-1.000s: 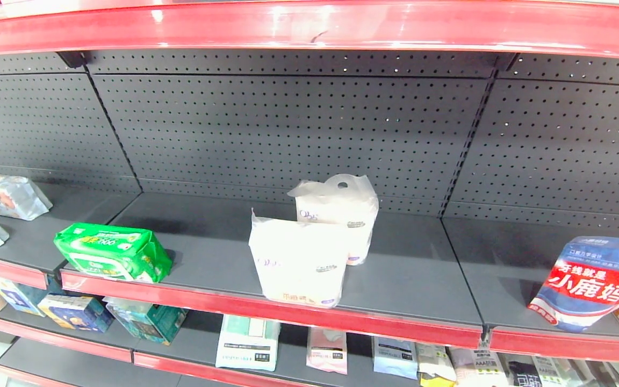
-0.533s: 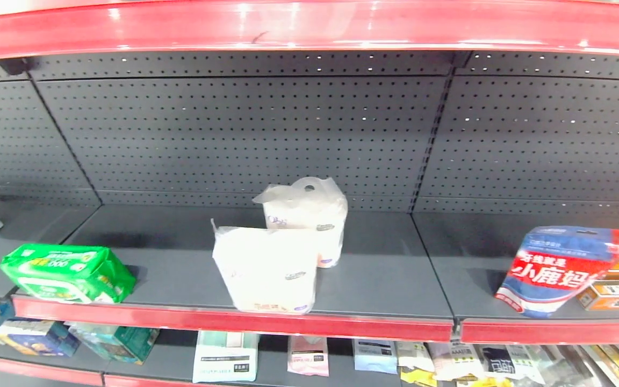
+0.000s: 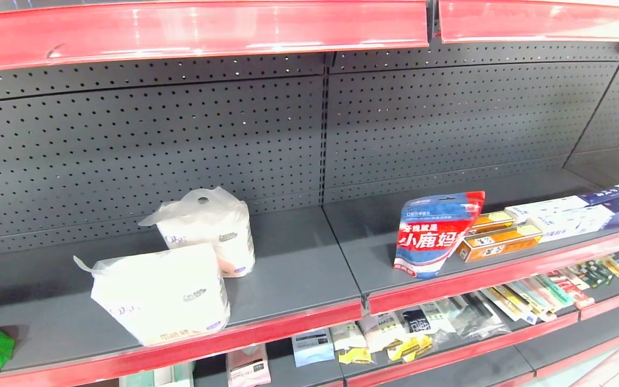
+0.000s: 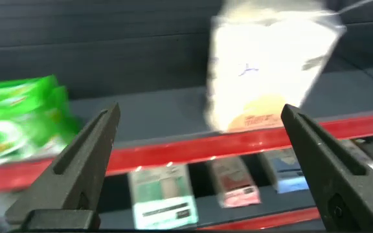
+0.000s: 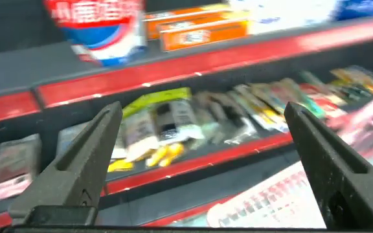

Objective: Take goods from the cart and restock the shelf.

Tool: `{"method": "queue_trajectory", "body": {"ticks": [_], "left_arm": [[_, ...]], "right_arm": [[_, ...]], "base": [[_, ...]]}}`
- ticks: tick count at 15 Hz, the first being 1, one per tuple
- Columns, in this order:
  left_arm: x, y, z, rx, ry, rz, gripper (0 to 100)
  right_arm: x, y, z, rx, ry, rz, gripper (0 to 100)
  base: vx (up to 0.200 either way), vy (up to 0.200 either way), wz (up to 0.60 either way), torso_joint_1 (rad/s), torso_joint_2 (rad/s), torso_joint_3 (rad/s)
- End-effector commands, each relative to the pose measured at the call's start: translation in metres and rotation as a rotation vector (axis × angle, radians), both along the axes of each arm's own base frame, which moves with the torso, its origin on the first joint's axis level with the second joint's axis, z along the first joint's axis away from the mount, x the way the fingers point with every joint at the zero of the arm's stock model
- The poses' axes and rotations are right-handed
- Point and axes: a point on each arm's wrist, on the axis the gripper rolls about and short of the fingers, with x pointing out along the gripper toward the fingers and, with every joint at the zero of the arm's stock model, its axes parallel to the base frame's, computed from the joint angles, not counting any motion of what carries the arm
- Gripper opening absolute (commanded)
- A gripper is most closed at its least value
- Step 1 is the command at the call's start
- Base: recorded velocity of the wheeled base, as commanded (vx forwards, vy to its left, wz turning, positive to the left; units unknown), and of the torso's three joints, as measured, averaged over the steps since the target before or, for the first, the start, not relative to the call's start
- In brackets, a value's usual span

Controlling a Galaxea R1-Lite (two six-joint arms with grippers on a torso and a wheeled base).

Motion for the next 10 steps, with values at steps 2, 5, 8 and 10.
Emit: {"method": "queue_trajectory", "body": {"ticks": [2, 5, 8, 10], "left_arm": [[0.0, 0.0, 0.0, 0.002, 0.001, -0.002, 100], [0.0, 0.0, 0.001, 0.005, -0.004, -0.008, 100], [0.042, 0.003, 0.128, -0.178, 0.036, 0.114, 100], [0.078, 0.01, 0.145, -0.158, 0.127, 0.324, 100]], "right_arm": [[0.0, 0.0, 0.0, 0.0, 0.004, -0.001, 100], [0.0, 0.0, 0.0, 0.0, 0.004, -0.001, 100], [0.0, 0.0, 0.0, -0.001, 0.002, 0.001, 100], [0.0, 0.0, 0.0, -0.001, 0.002, -0.001, 100]], "base": [[0.0, 0.0, 0.0, 0.0, 0.0, 0.0], [0.0, 0.0, 0.0, 0.0, 0.0, 0.0], [0.0, 0.0, 0.0, 0.0, 0.0, 0.0], [0.0, 0.0, 0.0, 0.0, 0.0, 0.0]]}}
